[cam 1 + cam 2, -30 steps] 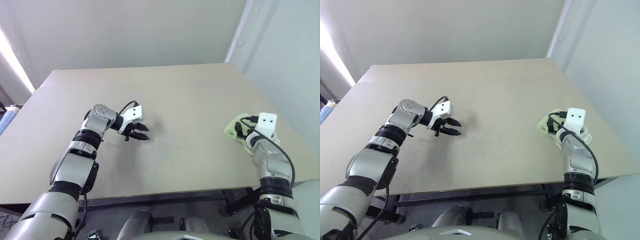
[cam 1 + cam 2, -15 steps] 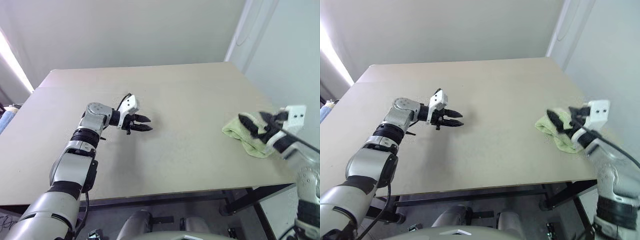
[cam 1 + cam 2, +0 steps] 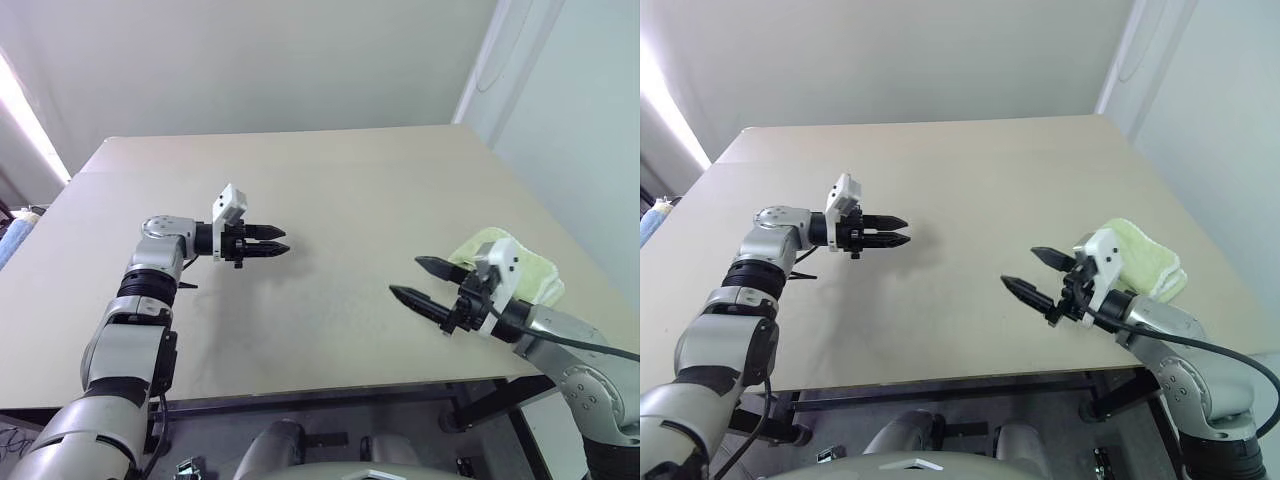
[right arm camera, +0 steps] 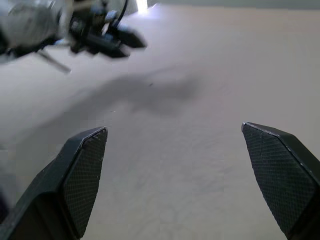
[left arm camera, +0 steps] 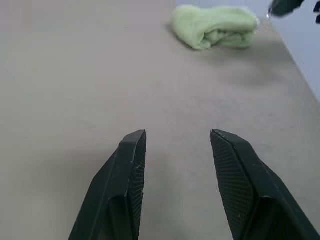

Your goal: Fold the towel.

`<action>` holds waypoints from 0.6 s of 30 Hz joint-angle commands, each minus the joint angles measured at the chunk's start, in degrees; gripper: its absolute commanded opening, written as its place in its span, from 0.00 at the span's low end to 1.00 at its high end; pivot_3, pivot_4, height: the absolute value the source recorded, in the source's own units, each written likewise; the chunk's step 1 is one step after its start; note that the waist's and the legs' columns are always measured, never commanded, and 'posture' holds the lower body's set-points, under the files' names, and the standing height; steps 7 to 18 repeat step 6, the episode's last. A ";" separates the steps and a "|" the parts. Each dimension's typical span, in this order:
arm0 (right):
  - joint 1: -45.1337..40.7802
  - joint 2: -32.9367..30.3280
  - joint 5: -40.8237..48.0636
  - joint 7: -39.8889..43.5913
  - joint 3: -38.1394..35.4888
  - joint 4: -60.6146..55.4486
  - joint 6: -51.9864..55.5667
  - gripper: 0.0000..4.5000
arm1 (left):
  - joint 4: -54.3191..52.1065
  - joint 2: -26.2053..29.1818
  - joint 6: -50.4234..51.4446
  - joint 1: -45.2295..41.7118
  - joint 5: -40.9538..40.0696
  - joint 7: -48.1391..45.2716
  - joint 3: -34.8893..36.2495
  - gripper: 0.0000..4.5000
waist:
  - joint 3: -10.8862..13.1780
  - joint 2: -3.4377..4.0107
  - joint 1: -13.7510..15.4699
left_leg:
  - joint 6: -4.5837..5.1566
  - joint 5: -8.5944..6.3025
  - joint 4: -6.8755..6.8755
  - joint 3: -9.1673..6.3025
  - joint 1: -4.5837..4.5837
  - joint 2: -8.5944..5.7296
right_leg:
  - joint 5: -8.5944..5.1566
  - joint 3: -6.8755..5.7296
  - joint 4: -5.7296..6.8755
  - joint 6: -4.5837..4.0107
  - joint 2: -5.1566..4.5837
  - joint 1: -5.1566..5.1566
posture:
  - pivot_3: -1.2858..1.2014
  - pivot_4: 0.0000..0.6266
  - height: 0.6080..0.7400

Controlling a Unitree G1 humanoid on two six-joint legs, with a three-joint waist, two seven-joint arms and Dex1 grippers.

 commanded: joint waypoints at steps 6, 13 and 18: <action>-5.08 -0.18 0.89 -0.18 1.74 -2.14 -0.77 1.00 | -12.33 2.47 -3.76 9.34 -2.66 -2.03 0.15 0.48 | 0.00 -0.01 -0.23 | 0.05 -0.03 0.02 0.02 -0.10 0.00 | 0.03 0.01 -0.07 0.04 -0.01 -0.04 | 0.52 0.00 0.65; -5.08 -0.18 0.89 -0.18 1.74 -2.14 -0.77 1.00 | -12.33 2.47 -3.76 9.34 -2.66 -2.03 0.15 0.48 | 0.00 -0.01 -0.23 | 0.05 -0.03 0.02 0.02 -0.10 0.00 | 0.03 0.01 -0.07 0.04 -0.01 -0.04 | 0.52 0.00 0.65; -5.08 -0.18 0.89 -0.18 1.74 -2.14 -0.77 1.00 | -12.33 2.47 -3.76 9.34 -2.66 -2.03 0.15 0.48 | 0.00 -0.01 -0.23 | 0.05 -0.03 0.02 0.02 -0.10 0.00 | 0.03 0.01 -0.07 0.04 -0.01 -0.04 | 0.52 0.00 0.65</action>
